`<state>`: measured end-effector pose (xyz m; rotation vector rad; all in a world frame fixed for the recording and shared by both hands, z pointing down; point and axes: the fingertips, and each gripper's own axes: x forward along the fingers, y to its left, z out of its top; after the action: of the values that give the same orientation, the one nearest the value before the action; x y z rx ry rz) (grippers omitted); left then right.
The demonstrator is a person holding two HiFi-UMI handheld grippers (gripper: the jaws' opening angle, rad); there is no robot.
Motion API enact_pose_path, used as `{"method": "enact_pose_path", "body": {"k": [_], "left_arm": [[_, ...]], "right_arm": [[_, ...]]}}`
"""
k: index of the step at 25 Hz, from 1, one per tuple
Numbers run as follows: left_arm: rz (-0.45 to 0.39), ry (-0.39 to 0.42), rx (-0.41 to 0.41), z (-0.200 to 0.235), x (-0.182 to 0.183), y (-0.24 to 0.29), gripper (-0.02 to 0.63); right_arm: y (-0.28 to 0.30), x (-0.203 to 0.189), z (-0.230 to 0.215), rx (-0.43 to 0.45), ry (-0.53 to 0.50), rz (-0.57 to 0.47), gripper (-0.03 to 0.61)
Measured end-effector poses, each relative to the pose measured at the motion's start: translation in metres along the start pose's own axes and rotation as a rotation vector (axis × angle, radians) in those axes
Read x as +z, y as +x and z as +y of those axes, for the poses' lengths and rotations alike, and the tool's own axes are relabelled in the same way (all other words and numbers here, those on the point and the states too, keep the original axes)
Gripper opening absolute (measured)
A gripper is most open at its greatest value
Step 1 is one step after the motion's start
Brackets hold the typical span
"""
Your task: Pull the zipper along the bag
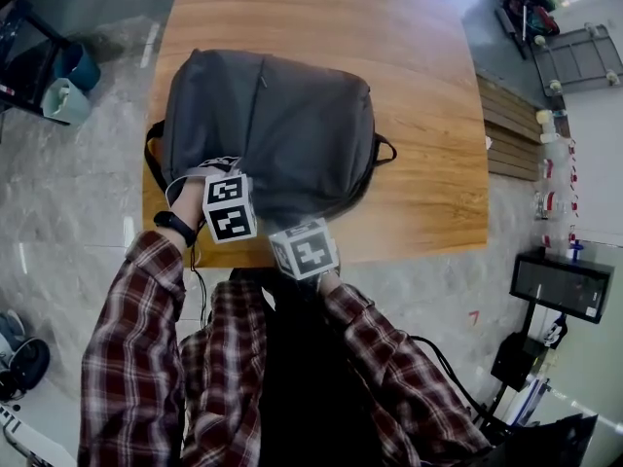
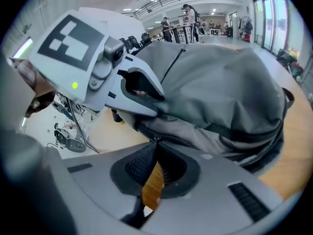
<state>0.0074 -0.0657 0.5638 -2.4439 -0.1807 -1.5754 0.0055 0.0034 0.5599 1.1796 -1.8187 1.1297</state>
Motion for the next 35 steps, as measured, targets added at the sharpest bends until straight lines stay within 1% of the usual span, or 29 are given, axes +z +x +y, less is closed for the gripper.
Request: {"method": "enact_pose_path", "body": {"k": [3,9,12,15,20,23,27,29,32,35], "left_arm": [[-0.034,0.039,0.024,-0.003,0.001,0.0,0.137],[-0.056,0.029,0.017,-0.006,0.002,0.002,0.135],[-0.072,0.026,0.015,-0.008,0.004,0.002,0.135],[-0.081,0.021,0.009,-0.009,0.004,0.003,0.135],[-0.09,0.023,0.013,-0.008,0.002,0.002,0.135],[-0.091,0.02,0.014,-0.007,0.001,0.0,0.135],[-0.092,0.015,0.009,-0.007,0.001,0.0,0.135],[-0.092,0.014,0.008,-0.007,0.001,0.001,0.135],[-0.093,0.009,0.006,-0.007,0.001,0.001,0.135],[-0.092,-0.007,0.001,-0.005,0.002,0.001,0.136]], "right_arm": [[-0.005,0.01,0.0,0.022,-0.024,-0.021,0.018],[-0.016,0.005,-0.011,0.026,0.006,0.06,0.018],[-0.028,-0.003,-0.027,0.019,0.018,0.093,0.018],[-0.044,-0.011,-0.049,0.008,0.043,0.095,0.018],[-0.063,-0.019,-0.075,-0.028,0.019,0.106,0.018],[-0.072,-0.024,-0.089,-0.02,0.02,0.113,0.018],[-0.083,-0.029,-0.106,-0.014,-0.012,0.129,0.02],[-0.089,-0.031,-0.117,-0.019,-0.034,0.133,0.02],[-0.095,-0.032,-0.132,-0.026,-0.036,0.131,0.02],[-0.094,-0.033,-0.135,-0.011,-0.039,0.138,0.02]]}}
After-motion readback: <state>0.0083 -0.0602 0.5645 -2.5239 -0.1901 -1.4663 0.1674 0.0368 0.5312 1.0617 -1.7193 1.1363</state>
